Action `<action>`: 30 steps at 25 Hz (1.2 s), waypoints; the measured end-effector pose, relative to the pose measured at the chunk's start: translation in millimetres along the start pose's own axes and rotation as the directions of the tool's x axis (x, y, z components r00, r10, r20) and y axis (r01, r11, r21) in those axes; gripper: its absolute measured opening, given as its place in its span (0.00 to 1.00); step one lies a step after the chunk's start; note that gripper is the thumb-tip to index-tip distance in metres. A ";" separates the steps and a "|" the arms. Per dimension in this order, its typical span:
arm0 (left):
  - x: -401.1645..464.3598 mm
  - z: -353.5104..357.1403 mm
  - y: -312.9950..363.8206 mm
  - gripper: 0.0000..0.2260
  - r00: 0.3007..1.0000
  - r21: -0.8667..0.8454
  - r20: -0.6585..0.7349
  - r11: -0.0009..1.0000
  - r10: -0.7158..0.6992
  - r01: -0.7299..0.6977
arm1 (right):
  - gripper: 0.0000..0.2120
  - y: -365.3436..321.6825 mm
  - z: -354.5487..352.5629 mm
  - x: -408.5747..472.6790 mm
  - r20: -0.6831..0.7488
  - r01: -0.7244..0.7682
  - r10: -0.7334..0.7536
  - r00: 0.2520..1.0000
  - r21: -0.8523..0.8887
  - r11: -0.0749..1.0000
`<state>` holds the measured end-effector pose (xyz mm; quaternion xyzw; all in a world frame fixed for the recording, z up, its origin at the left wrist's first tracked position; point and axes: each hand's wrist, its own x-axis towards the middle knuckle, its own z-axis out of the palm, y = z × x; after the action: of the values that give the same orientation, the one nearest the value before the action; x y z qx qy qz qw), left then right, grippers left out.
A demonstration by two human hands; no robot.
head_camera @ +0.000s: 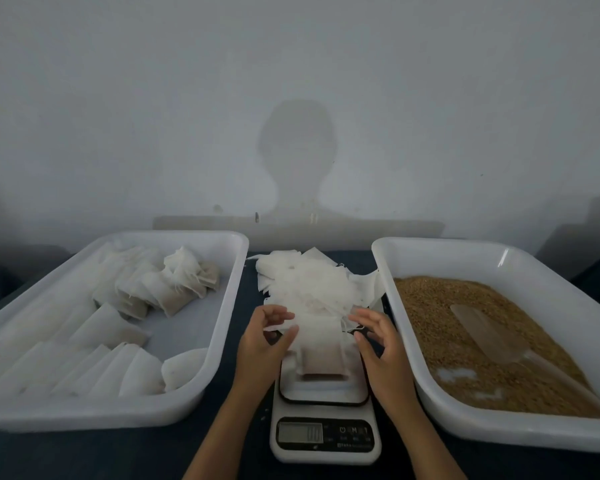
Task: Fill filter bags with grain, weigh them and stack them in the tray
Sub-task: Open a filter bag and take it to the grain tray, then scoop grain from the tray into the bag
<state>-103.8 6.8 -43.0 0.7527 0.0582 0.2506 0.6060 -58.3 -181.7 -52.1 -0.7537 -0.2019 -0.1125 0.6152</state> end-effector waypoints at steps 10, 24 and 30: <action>1.2 -7.1 -8.0 0.10 0.996 0.017 -0.079 0.999 -0.031 0.032 | 0.13 5.6 -2.2 -2.6 -0.031 0.013 -0.013 0.999 -0.021 1.000; 6.5 5.7 -18.4 0.13 0.990 0.202 0.088 0.975 -0.111 0.091 | 0.11 4.7 7.1 7.8 0.068 -0.088 0.091 0.993 -0.045 0.995; 23.5 21.2 -8.3 0.20 0.971 0.318 0.142 0.937 -0.194 0.141 | 0.10 -2.1 20.6 30.0 0.110 -0.186 0.211 0.971 -0.202 0.961</action>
<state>-72.1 -0.6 -46.5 0.8485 0.1080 0.1201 0.5040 -34.0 -156.3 -42.1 -0.8313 -0.1534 -0.0192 0.5339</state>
